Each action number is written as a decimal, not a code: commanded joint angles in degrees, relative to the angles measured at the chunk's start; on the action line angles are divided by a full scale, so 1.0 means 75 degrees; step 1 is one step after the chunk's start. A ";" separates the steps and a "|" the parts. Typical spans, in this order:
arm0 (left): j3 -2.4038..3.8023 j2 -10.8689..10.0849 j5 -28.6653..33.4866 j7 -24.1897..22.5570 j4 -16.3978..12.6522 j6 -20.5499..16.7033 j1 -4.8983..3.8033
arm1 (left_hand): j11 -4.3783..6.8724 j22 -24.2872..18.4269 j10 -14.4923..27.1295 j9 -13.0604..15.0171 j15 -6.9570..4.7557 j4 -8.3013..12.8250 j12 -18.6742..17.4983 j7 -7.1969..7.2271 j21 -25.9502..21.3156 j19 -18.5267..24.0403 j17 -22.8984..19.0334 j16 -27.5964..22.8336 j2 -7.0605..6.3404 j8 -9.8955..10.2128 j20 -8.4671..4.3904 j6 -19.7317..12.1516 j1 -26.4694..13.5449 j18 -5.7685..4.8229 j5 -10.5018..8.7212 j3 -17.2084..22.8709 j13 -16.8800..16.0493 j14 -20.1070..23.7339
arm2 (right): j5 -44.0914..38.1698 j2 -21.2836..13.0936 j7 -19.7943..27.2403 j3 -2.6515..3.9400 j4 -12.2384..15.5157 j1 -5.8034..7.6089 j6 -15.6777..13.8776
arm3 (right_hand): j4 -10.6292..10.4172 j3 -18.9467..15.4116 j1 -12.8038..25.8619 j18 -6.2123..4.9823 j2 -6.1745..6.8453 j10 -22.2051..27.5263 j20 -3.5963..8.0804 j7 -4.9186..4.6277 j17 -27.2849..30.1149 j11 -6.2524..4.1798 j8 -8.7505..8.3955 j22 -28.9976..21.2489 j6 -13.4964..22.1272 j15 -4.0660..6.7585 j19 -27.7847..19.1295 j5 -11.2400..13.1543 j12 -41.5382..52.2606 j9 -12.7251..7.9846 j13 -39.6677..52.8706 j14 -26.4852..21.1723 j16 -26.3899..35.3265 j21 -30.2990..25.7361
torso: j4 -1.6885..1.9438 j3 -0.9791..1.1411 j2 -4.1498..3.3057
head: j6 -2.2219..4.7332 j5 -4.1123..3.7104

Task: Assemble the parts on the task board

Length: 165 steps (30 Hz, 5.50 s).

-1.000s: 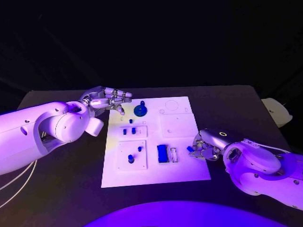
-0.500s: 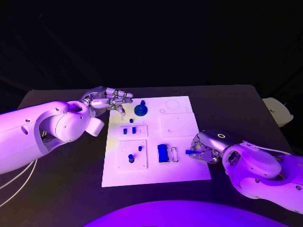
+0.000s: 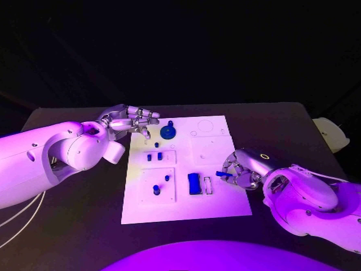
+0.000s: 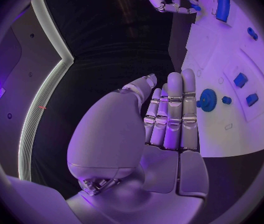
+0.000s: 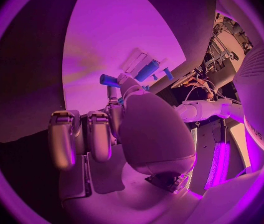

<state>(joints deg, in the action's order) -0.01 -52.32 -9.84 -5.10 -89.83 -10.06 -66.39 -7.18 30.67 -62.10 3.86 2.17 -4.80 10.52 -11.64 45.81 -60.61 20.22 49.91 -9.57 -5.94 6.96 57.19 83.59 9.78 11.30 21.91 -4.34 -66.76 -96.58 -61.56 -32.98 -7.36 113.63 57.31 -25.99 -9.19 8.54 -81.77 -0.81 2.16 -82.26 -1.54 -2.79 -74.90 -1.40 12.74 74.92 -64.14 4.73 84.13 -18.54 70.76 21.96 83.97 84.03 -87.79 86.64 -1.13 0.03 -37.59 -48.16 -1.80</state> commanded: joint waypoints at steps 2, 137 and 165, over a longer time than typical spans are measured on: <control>0.0004 0.0020 0.0027 -0.0019 -0.0030 0.0133 -0.0003 | -0.0019 -0.0007 0.0061 -0.0007 0.0004 0.0001 0.0042 0.0003 -0.0042 0.0038 -0.0007 -0.0035 0.0043 -0.0022 0.0003 -0.0037 -0.0016 0.0103 0.0010 -0.0028 0.0012 0.0064 | 0.0460 0.0082 -0.0075 0.0001 0.0030 0.0008 -0.0365 | 0.0247 0.0385 0.0141 0.0024 0.0103 -0.0041 0.0050 0.0020 -0.1386 -0.0031 0.0059 0.1900 -0.0044 0.0053 0.0663 -0.0060 -0.0029 0.0162 -0.0987 0.0665 -0.0029 0.0033 | -0.0001 -0.0005 0.0000 | -0.0001 0.0001; -0.0131 0.1621 0.1709 -0.2220 0.2014 -0.1678 0.0338 | -0.0017 -0.4089 0.4412 -0.0515 0.0559 -0.0117 -0.1403 0.0857 -0.6108 0.5121 -0.2696 -0.6654 0.1276 0.0791 0.0304 -0.3982 -0.5268 -0.0681 -0.0659 -0.2921 0.0579 0.5259 | 1.1434 0.2740 0.6856 0.0210 -0.5370 0.1019 0.0154 | 0.0511 -0.1139 0.4836 -0.0696 -0.0288 0.6452 -0.0802 -0.0447 0.9360 0.0812 -0.1699 -0.7577 0.4515 -0.0630 -0.7456 0.1627 -0.9434 -0.2271 -1.0604 -0.6635 1.1705 -1.1553 | 0.0133 -0.0127 0.0779 | 0.1536 0.0073; 0.0001 0.1017 0.1312 -0.3293 -0.0016 -0.4541 0.0830 | 0.0958 -0.4089 0.7061 -0.0515 -0.0290 0.0640 -0.1403 0.1551 -0.6108 0.7144 -0.2696 -0.6654 0.1276 0.0791 -0.0928 -0.6476 -0.9294 -0.1305 -0.1506 -0.2921 0.0579 0.7753 | 1.2878 0.2249 0.8369 0.0982 -0.3157 0.0380 -0.2416 | 0.1226 -0.1139 0.8985 0.0108 -0.0288 0.9542 0.0205 0.0372 0.9987 0.0186 -0.1699 -0.9229 0.7278 -0.0630 -1.0022 0.2473 -0.9434 -0.2928 -1.1196 -0.9761 1.1705 -1.1553 | 0.0150 -0.0004 0.0855 | 0.1838 0.0240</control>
<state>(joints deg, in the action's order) -0.06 -44.74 0.90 -28.01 -89.78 -42.46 -60.16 -0.60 0.07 -12.42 0.07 0.34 -0.60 0.33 -0.17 0.35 -9.61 0.06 0.21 -0.01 -0.39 1.41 11.69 18.83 1.28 0.50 0.02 -0.06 -11.66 -0.62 -44.70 28.02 -0.03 89.85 60.19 -43.02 -0.55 0.02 -19.53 -1.21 -0.01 -14.47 -0.78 -0.30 -0.15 0.08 0.41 7.73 -12.95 -0.07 12.12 -0.50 0.34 0.17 0.14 14.67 -0.36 0.28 0.00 0.00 -31.18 -34.38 0.00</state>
